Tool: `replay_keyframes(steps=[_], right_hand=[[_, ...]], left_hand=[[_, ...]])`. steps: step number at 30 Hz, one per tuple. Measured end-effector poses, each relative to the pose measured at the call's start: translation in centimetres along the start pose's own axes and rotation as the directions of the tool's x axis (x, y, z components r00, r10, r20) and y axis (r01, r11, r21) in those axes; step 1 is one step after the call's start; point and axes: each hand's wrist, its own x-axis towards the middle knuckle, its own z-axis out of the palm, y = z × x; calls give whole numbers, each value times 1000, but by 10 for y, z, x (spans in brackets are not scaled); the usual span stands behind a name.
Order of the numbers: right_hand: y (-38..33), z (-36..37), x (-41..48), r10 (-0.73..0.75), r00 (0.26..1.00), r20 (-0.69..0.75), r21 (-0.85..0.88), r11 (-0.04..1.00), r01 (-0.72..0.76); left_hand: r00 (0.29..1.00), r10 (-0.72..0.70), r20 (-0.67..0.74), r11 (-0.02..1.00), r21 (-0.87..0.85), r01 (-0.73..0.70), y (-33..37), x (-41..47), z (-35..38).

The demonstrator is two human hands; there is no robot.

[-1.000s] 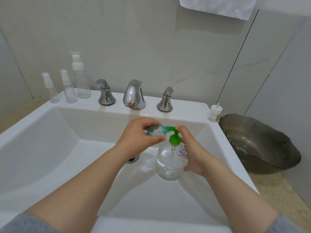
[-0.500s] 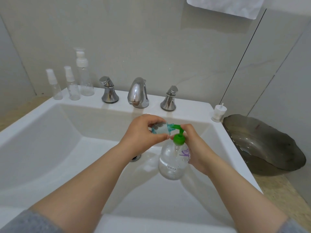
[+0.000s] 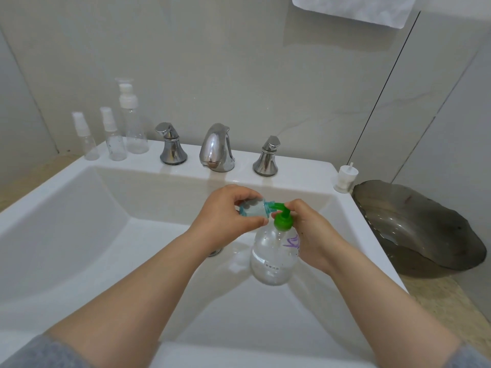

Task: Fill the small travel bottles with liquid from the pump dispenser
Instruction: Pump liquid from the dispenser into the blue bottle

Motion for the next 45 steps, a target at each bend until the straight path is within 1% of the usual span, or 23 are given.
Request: replay_keyframes(steps=[4,10,15,22,28,31,35,41,45], right_hand=[[4,2,2,-17,998,-60,-108,994,10],[8,2,6,-24,999,-46,-181,983,15],[7,3,7,-5,999,-34,-162,987,0],[3,-1,5,-3,1000,6,-16,1000,3],[3,2,5,-8,999,-47,-4,1000,8],[4,1,7,-23,998,-53,-18,1000,22],[6,5,5,-18,996,-83,-102,995,10],[4,3,3,-13,999,-49,-161,987,5],[4,5,2,-30,997,-68,-181,983,17]], left_hand=[[1000,-5,-9,1000,-22,5,1,0,1],[999,0,-40,999,-46,-2,2,2,-2],[999,8,-44,1000,-30,-10,1,3,-2],[999,5,-39,1000,-26,-6,0,2,0],[1000,-3,-22,1000,4,4,-2,1,0],[1000,-1,-21,1000,3,1,-1,1,0],[1000,0,-20,1000,0,0,0,0,1],[999,-5,-49,999,-33,3,3,2,-2],[998,5,-57,999,-39,-7,4,2,-2]])
